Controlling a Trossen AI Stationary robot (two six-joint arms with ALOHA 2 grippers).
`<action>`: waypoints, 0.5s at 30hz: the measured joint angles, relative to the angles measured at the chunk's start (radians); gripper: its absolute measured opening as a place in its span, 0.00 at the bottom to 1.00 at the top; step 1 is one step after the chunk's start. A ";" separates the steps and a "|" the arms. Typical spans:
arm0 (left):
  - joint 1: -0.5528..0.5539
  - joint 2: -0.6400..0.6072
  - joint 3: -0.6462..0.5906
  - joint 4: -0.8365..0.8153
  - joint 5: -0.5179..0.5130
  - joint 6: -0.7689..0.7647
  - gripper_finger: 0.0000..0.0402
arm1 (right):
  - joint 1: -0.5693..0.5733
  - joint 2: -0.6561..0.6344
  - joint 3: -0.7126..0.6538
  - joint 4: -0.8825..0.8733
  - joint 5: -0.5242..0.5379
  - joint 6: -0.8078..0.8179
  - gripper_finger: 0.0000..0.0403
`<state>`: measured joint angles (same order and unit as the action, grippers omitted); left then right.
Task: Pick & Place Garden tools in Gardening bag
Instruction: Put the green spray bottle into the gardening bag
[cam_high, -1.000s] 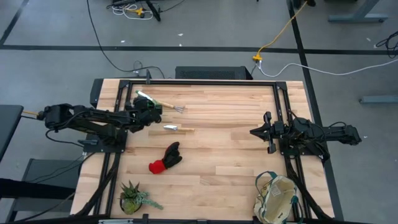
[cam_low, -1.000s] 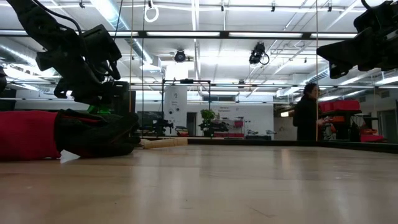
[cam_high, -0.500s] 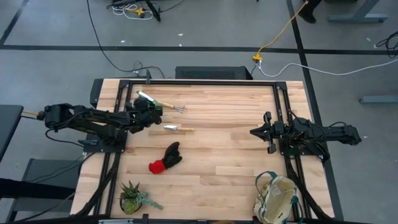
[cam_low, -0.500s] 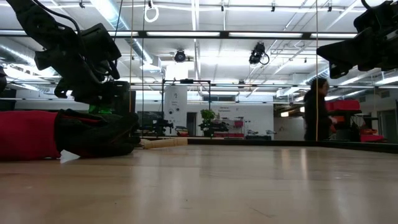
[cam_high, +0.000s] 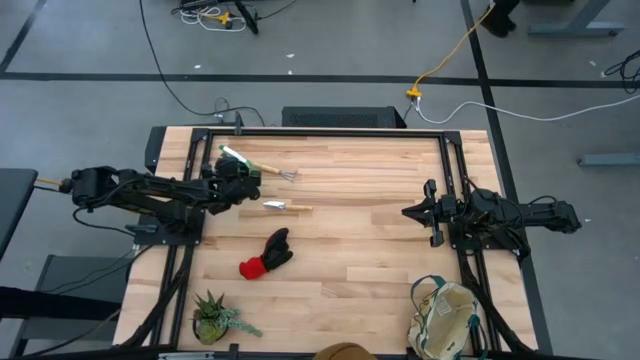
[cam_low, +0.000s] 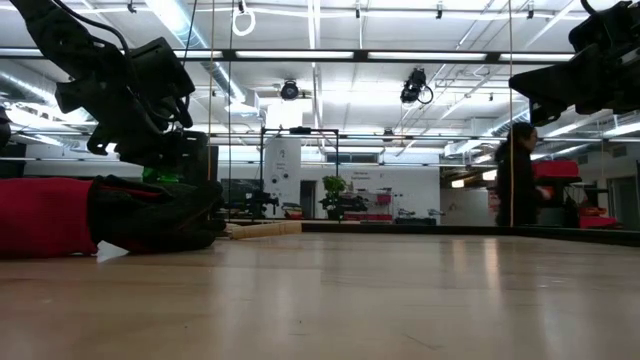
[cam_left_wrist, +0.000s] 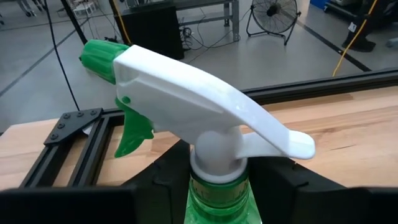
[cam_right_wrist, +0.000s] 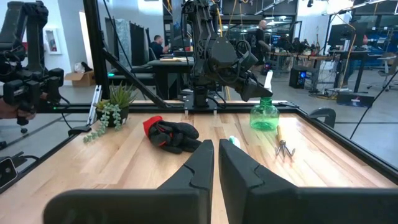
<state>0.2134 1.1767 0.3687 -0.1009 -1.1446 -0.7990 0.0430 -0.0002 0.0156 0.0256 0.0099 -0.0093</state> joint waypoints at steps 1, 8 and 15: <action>0.000 0.000 0.000 0.001 0.000 0.000 0.35 | 0.000 0.000 0.000 0.000 0.000 0.000 0.07; -0.025 -0.043 0.000 0.097 -0.003 0.095 0.38 | 0.000 0.000 0.000 0.000 0.000 0.000 0.07; -0.051 -0.096 0.001 0.347 0.128 0.342 0.35 | 0.000 0.000 0.000 0.000 0.000 0.000 0.07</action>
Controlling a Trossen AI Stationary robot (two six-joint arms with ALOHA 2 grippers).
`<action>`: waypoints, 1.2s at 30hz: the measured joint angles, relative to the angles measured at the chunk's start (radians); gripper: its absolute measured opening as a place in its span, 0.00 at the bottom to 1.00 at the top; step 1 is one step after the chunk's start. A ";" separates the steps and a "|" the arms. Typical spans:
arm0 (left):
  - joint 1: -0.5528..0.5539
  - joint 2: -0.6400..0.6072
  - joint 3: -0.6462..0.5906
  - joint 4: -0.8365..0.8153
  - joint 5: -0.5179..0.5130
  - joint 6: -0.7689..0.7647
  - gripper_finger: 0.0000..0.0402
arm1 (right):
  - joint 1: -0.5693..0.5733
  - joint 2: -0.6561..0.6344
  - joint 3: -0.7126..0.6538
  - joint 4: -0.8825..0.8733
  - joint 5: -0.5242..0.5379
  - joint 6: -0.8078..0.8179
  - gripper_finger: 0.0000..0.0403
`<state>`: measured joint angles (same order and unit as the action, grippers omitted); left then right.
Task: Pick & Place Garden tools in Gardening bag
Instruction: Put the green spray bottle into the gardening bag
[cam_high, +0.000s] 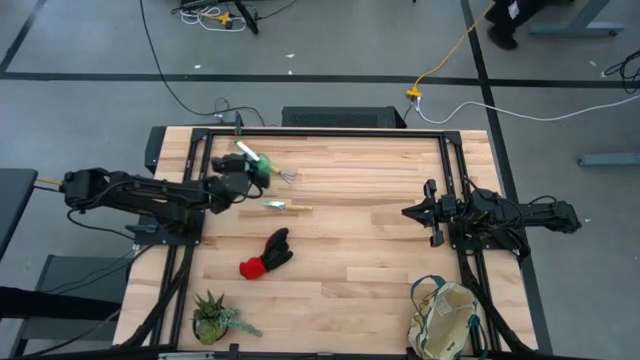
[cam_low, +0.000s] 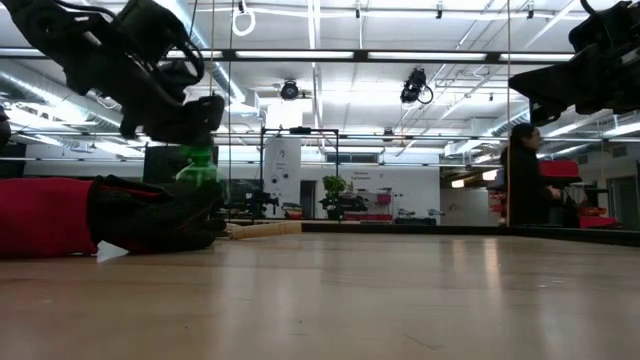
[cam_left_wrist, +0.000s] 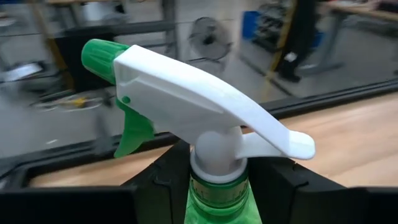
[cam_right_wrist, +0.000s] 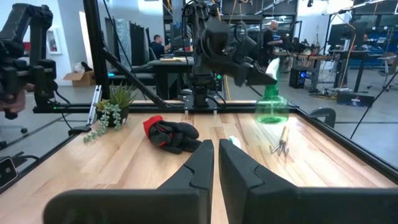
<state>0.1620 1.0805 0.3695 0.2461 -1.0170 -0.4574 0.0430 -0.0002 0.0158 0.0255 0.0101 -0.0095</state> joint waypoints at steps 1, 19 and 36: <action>-0.004 -0.004 0.000 0.030 0.019 0.029 0.36 | 0.000 0.000 0.000 0.000 0.000 0.000 0.07; -0.069 -0.003 0.013 0.369 0.402 0.191 0.37 | 0.000 0.000 0.000 0.000 0.000 0.000 0.07; -0.069 -0.001 0.256 0.280 0.632 0.298 0.37 | 0.000 0.000 0.000 0.000 0.000 0.000 0.07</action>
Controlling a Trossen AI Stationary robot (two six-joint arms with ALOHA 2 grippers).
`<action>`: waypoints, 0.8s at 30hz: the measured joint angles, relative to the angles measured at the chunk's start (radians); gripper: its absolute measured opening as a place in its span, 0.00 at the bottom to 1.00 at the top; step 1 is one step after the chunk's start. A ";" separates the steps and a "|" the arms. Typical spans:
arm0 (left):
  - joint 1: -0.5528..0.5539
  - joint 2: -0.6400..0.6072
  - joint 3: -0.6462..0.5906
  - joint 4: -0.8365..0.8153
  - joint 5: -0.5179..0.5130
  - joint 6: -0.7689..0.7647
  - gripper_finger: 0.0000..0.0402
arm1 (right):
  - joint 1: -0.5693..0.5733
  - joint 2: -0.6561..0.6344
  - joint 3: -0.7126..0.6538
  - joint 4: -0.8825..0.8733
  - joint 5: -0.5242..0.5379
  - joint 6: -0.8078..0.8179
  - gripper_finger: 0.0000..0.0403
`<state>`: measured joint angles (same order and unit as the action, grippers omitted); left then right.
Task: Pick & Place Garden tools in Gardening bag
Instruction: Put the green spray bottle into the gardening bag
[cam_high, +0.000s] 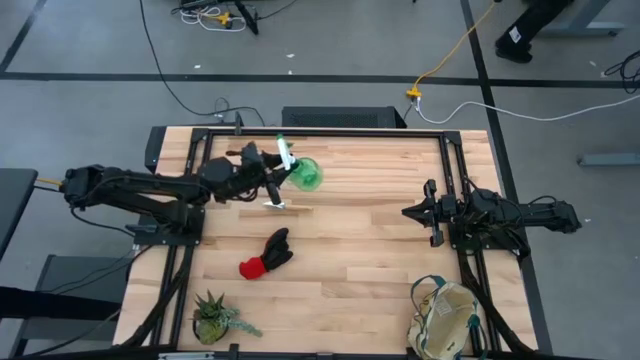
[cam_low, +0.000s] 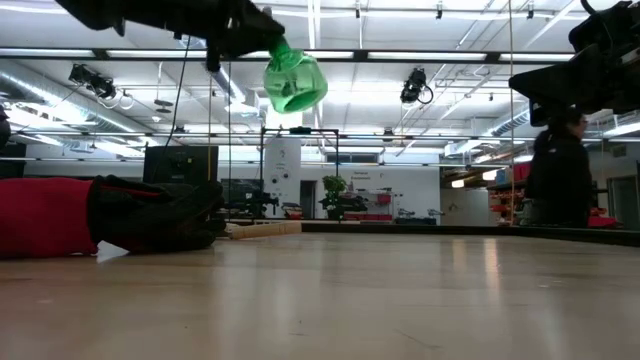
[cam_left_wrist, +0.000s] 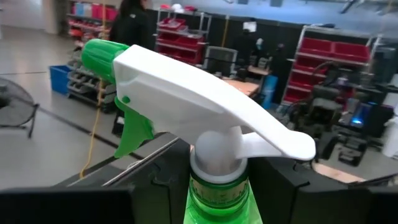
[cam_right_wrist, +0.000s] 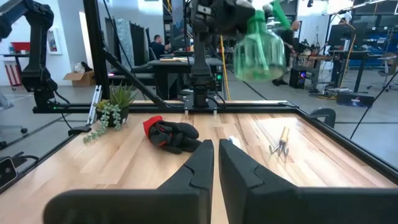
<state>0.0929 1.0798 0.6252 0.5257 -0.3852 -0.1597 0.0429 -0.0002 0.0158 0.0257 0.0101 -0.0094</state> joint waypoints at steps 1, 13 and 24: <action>0.000 0.000 0.011 -0.004 0.006 0.004 0.37 | 0.000 0.000 0.000 0.000 0.000 0.000 0.07; 0.000 0.038 0.152 -0.055 0.096 0.073 0.37 | 0.000 0.000 0.000 0.000 0.000 0.000 0.07; -0.014 0.241 0.357 -0.083 0.233 0.101 0.37 | 0.000 0.000 0.000 0.000 0.000 0.000 0.07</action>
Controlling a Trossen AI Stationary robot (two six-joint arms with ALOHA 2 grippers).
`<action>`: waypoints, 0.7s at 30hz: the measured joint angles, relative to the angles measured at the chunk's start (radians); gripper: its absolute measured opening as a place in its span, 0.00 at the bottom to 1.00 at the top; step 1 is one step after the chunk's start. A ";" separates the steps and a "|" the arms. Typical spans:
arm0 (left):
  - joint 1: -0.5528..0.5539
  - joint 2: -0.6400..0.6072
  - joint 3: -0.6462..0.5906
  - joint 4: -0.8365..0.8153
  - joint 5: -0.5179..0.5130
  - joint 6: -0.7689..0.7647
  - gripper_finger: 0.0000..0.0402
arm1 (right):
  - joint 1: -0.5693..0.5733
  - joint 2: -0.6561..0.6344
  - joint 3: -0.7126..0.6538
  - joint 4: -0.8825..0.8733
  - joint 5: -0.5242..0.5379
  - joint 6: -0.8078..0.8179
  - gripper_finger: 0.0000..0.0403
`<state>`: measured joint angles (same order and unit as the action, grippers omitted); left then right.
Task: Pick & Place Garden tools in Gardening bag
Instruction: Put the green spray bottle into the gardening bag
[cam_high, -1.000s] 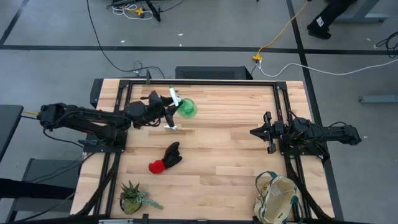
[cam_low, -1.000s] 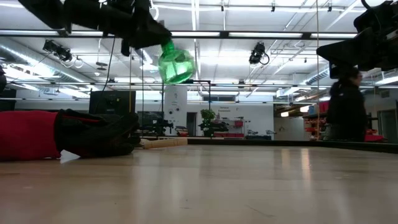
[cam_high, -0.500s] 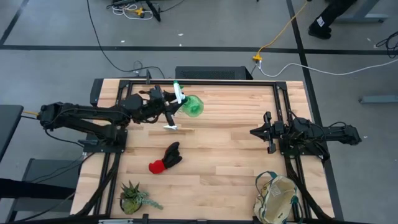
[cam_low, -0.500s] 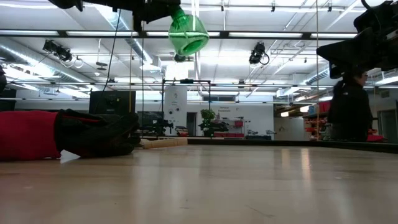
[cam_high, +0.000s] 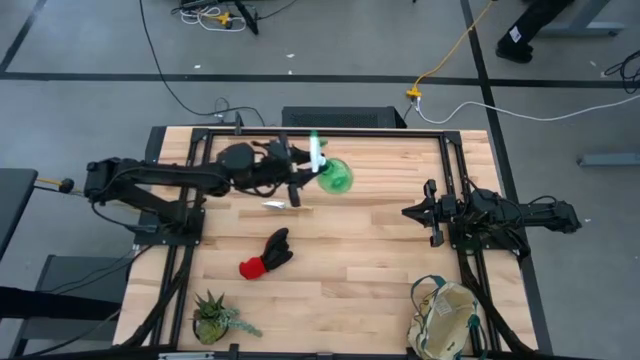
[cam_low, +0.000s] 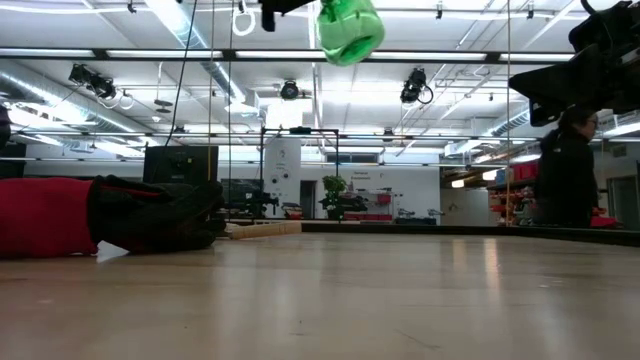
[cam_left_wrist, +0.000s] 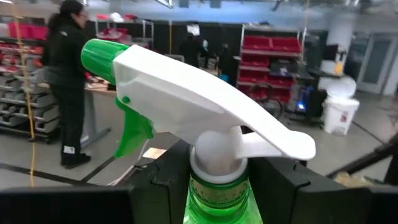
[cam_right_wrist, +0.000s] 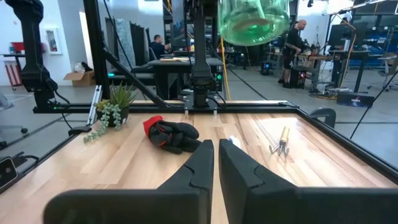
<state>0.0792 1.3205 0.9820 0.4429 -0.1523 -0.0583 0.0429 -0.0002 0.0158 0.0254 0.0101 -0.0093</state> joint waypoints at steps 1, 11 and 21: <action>-0.004 0.015 0.017 -0.011 0.010 0.004 0.37 | 0.000 0.000 0.000 0.000 0.000 0.000 0.07; -0.032 0.166 0.162 -0.166 0.109 0.047 0.37 | 0.000 0.000 0.000 0.000 0.000 0.000 0.07; -0.058 0.223 0.191 -0.228 0.115 0.055 0.37 | 0.000 0.000 0.000 0.000 0.000 0.000 0.07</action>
<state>0.0212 1.5431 1.1725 0.2149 -0.0368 -0.0031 0.0429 -0.0002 0.0154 0.0257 0.0101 -0.0093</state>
